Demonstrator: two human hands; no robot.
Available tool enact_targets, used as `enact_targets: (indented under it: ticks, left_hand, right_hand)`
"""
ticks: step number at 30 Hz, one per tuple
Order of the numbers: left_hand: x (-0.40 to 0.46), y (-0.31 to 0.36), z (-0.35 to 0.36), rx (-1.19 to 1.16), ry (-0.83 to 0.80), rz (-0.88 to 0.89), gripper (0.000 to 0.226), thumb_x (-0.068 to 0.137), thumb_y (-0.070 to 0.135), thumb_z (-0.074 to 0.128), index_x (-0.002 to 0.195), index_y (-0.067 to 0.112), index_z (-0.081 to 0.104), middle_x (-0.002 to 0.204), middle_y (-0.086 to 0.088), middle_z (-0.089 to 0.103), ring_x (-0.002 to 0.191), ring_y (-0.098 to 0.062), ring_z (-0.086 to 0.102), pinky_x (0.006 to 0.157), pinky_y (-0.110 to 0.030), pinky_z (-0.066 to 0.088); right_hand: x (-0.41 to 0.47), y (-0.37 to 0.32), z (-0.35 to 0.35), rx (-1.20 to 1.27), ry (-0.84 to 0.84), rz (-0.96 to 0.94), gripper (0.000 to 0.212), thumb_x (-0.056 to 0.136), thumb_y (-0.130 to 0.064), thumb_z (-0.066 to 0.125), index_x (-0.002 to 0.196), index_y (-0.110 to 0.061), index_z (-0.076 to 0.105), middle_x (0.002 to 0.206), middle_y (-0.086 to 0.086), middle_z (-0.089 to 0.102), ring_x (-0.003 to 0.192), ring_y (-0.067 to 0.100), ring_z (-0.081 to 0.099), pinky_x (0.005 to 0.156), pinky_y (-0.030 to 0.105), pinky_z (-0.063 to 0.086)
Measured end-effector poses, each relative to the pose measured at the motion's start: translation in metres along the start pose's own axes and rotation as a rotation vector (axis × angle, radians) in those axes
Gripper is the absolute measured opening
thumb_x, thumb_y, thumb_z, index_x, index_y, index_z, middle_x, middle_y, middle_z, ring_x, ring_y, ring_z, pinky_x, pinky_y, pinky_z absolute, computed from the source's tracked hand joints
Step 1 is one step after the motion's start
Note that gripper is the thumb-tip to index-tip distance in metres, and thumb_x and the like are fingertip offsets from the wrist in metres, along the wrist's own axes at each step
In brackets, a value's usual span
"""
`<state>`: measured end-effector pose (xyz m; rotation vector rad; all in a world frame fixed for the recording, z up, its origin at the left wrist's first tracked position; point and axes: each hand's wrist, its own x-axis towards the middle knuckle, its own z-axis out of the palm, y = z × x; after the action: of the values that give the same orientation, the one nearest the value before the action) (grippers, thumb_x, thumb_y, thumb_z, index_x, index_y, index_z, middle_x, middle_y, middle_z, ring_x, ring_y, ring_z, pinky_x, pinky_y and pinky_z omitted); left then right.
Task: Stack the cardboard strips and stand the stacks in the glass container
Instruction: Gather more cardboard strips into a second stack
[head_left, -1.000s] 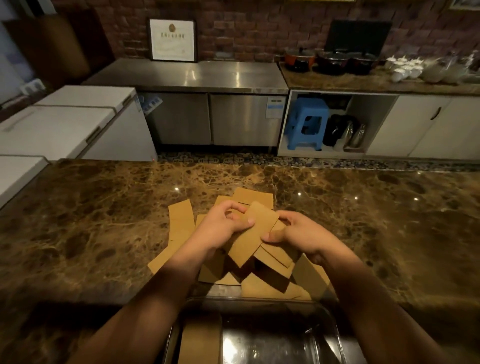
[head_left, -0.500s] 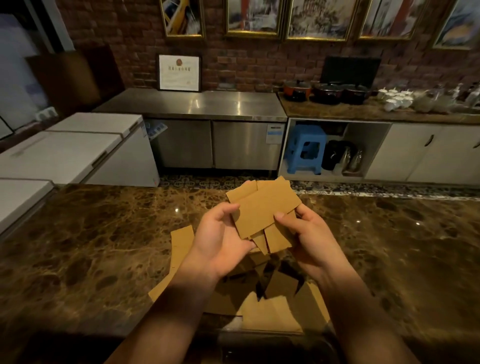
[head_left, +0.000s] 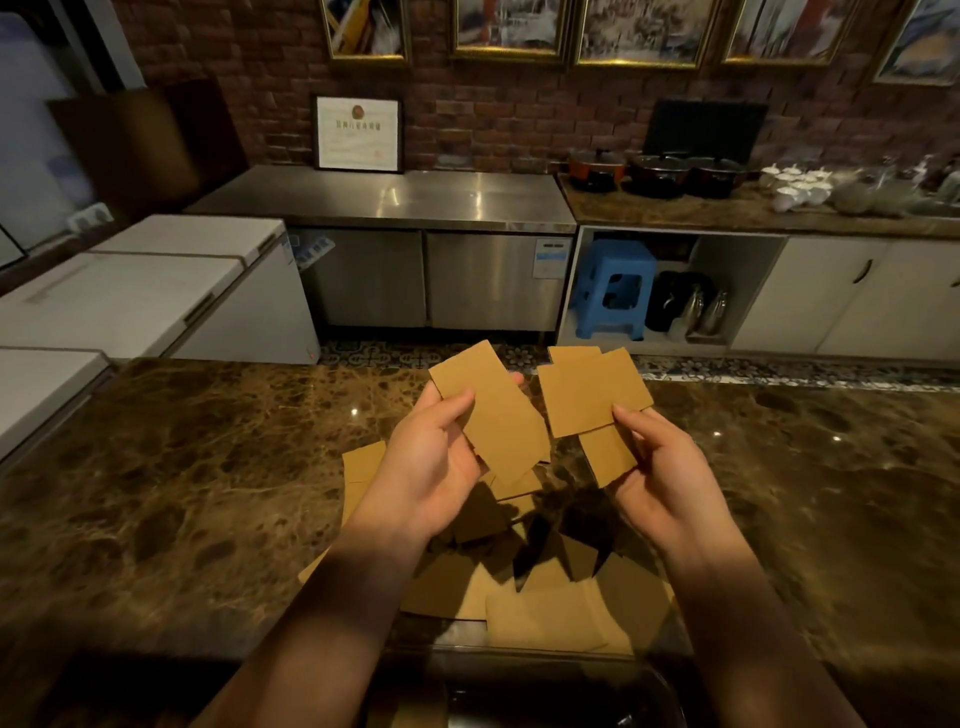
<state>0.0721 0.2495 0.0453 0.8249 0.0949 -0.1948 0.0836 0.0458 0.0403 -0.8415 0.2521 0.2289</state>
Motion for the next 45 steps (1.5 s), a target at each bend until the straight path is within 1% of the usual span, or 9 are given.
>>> enact_targets:
  ticks: [4,6,8,10,14,19,27,39,45]
  left_hand:
    - [0.005,-0.003,0.0,-0.005,0.158,-0.037,0.034,0.102,0.011,0.047,0.134,0.021,0.053,0.126,-0.016,0.065,0.116,-0.036,0.062,0.098,-0.056,0.048]
    - [0.005,-0.006,-0.001,-0.016,0.198,-0.085,0.025,0.099,0.026,0.054,0.124,0.02,0.058,0.105,-0.009,0.064,0.09,-0.025,0.064,0.075,-0.042,0.053]
    - [0.002,-0.006,-0.001,-0.103,0.191,-0.126,0.038,0.088,0.049,0.064,0.112,0.019,0.061,0.079,-0.005,0.053,0.061,-0.016,0.048,0.054,-0.029,0.041]
    - [0.001,-0.005,-0.002,-0.155,0.157,-0.128,0.056,0.073,0.053,0.074,0.119,0.022,0.062,0.074,-0.006,0.05,0.055,-0.015,0.041,0.05,-0.024,0.033]
    - [0.002,-0.003,-0.006,-0.217,0.027,-0.102,0.056,0.075,0.035,0.069,0.13,0.024,0.066,0.097,-0.015,0.066,0.073,-0.022,0.058,0.062,-0.033,0.047]
    - [0.004,-0.006,-0.009,-0.181,-0.056,-0.082,0.037,0.1,0.044,0.045,0.134,0.041,0.06,0.132,-0.013,0.066,0.121,-0.036,0.062,0.097,-0.054,0.05]
    - [0.006,-0.01,-0.002,-0.004,-0.05,-0.065,0.035,0.098,0.033,0.054,0.131,0.042,0.061,0.121,-0.011,0.073,0.105,-0.03,0.071,0.077,-0.049,0.059]
    - [0.014,-0.008,-0.009,0.022,0.094,0.024,0.039,0.095,0.015,0.06,0.122,0.043,0.064,0.112,-0.008,0.076,0.103,-0.032,0.072,0.077,-0.05,0.059]
    - [0.016,-0.018,-0.008,0.17,0.186,0.127,0.045,0.092,0.011,0.066,0.123,0.044,0.063,0.097,0.003,0.078,0.089,-0.019,0.075,0.062,-0.039,0.061]
  right_hand:
    - [-0.002,0.003,0.001,-0.038,-0.023,0.023,0.025,0.096,-0.009,0.057,0.118,-0.008,0.068,0.114,0.019,0.074,0.105,0.032,0.072,0.067,0.036,0.062]
    - [-0.003,0.006,0.002,-0.04,-0.023,0.024,0.025,0.096,-0.008,0.057,0.118,-0.01,0.068,0.113,0.017,0.075,0.105,0.03,0.073,0.067,0.035,0.062]
    - [-0.003,0.009,0.002,-0.052,-0.026,0.021,0.026,0.097,-0.008,0.055,0.119,-0.012,0.068,0.115,0.016,0.075,0.106,0.03,0.072,0.067,0.034,0.062]
    - [-0.003,0.011,0.003,-0.06,-0.03,0.023,0.027,0.097,-0.009,0.056,0.121,-0.012,0.068,0.117,0.016,0.074,0.108,0.03,0.071,0.068,0.034,0.062]
    - [-0.005,0.012,0.003,-0.06,-0.046,0.016,0.029,0.097,-0.01,0.056,0.125,-0.01,0.065,0.12,0.018,0.072,0.114,0.032,0.068,0.077,0.04,0.063]
    - [-0.008,0.012,0.006,-0.077,-0.074,-0.006,0.031,0.099,-0.007,0.052,0.127,-0.007,0.062,0.122,0.02,0.071,0.116,0.033,0.067,0.082,0.041,0.063]
    - [-0.01,0.024,0.016,-0.165,-0.039,-0.06,0.024,0.101,-0.007,0.051,0.122,-0.009,0.063,0.1,0.01,0.079,0.084,0.021,0.077,0.065,0.032,0.064]
    - [-0.004,0.015,-0.004,-0.208,-0.047,-0.029,0.022,0.098,-0.02,0.056,0.106,-0.018,0.076,0.108,0.012,0.076,0.111,0.031,0.069,0.094,0.051,0.057]
    - [-0.014,0.019,0.011,-0.511,-0.21,-0.056,0.019,0.094,-0.027,0.065,0.108,-0.02,0.075,0.109,0.007,0.077,0.098,0.023,0.074,0.074,0.037,0.062]
